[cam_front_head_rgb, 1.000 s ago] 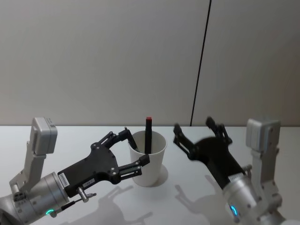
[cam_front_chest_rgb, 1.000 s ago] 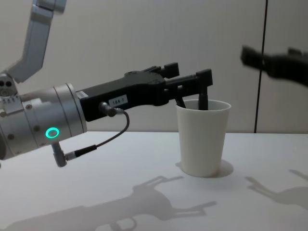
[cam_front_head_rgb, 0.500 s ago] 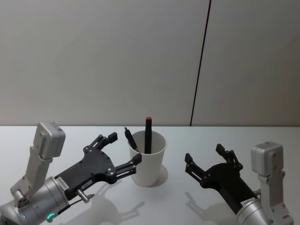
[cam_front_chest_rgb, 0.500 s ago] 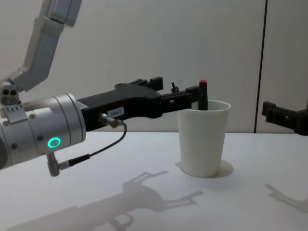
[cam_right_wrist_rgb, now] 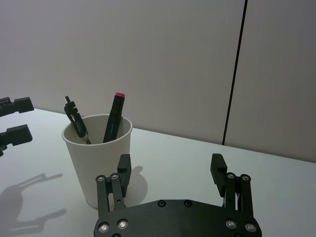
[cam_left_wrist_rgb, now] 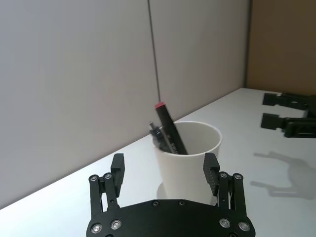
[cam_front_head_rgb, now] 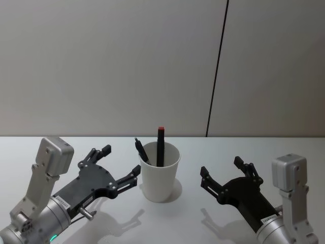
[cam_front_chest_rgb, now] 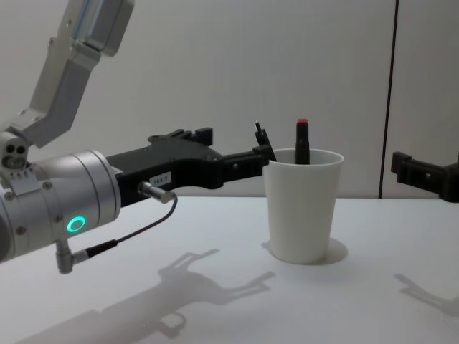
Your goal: Place the pen into the pen holder.
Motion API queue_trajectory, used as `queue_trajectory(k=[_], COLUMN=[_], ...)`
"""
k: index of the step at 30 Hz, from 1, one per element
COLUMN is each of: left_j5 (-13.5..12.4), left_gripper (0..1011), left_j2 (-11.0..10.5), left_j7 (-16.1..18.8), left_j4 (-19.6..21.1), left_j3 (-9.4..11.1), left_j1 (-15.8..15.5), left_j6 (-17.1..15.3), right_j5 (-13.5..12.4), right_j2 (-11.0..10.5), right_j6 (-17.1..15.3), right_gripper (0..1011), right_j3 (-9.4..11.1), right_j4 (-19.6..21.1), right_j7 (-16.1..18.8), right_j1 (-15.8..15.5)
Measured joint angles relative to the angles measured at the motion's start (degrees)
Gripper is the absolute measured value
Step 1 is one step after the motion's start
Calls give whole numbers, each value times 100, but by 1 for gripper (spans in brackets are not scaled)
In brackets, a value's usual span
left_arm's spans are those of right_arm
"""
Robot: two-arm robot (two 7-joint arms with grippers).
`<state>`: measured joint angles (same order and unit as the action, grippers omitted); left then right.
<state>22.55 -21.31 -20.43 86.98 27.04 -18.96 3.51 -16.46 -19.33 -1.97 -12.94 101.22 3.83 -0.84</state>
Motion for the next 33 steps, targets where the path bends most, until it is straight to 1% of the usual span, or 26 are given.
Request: queue_trajectory(k=[5,8,9,11,15,18,21,28,33], left_j5=[-220,-322,-389,-447,-637,-737,-888,-1071,-1103], left_gripper=[1002,1002,1002,1002,1002,1002,1002,1002,1002], left_j2=[-11,-16,-19,-22,-32,-37,-46,-55,-57], left_j7=[402,581,699,803,1146,1323,1592,1920,1976], left_j4=[127,184,220,254,363,417,504,606,623], left_j3=[-21,-31,-37,-42,-60,-70,-84,-102,-104], left_j1=[109,156,187,215,311,360,433,521,537], left_j6=[-89,-129,-154,-176,-252,-291,-351,-421,-434], right_j5=[0,0,0,0,0,0,0,0,0], right_j2=[0,-1,-1,0,0,0,0,0,0], right_j6=[1,2,2,2,2,2,2,2,2], right_gripper=[1001,1001,1001,1001,1001,1001,1001,1001,1001], right_j3=[0,0,0,0,0,0,0,0,0], right_j4=[1,1,1,1,1,1,1,1,1], right_j7=[0,0,0,0,0,0,-1,0,0], right_j1=[0,0,0,0,0,0,0,0,0])
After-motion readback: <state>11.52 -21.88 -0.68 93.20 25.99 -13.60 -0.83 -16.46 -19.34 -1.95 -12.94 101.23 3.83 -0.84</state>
